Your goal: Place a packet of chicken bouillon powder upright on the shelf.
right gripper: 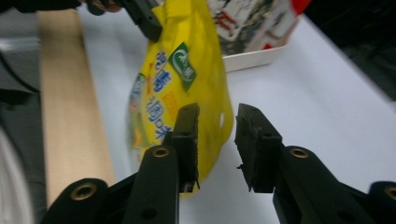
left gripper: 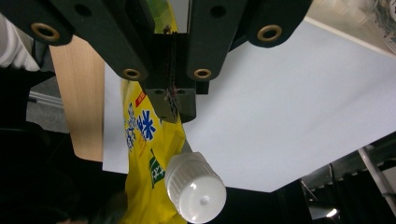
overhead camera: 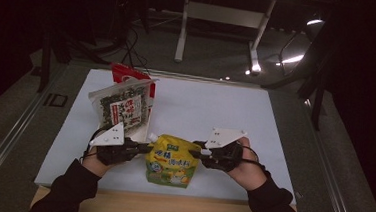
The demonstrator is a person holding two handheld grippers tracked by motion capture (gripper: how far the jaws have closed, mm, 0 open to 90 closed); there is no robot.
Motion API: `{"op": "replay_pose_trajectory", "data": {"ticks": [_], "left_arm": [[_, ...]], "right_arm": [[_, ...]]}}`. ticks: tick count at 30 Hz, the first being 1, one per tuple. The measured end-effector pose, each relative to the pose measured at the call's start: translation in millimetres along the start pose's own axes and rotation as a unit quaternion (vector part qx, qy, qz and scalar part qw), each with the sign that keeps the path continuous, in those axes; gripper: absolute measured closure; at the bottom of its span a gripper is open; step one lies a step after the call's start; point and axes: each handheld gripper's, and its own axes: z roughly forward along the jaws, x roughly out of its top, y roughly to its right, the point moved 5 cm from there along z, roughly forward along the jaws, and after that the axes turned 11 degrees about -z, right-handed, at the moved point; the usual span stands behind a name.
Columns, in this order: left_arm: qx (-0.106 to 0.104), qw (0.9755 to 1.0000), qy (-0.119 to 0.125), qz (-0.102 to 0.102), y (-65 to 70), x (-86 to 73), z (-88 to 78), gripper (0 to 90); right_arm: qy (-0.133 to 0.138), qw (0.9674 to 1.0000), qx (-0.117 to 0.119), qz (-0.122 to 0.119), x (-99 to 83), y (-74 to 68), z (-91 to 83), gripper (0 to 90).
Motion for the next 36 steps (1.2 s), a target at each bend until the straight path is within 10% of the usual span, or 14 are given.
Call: {"op": "replay_pose_trajectory", "data": {"ticks": [9,18,36], "left_arm": [[0.002,0.9999,-0.002,-0.014,0.4,0.1,-0.7,88.0],[-0.004,0.9996,-0.012,-0.027,12.2,2.2,3.8,60.9],[0.031,0.9975,-0.020,-0.061,19.2,-15.1,0.0,13.7]], "right_arm": [[-0.026,0.9993,0.028,-0.004,-8.1,-6.5,20.2,88.3],[-0.002,0.9987,0.052,0.004,-1.5,-9.8,15.5,90.0],[0.037,0.9993,-0.003,0.004,16.4,18.4,-23.8,90.0]]}}
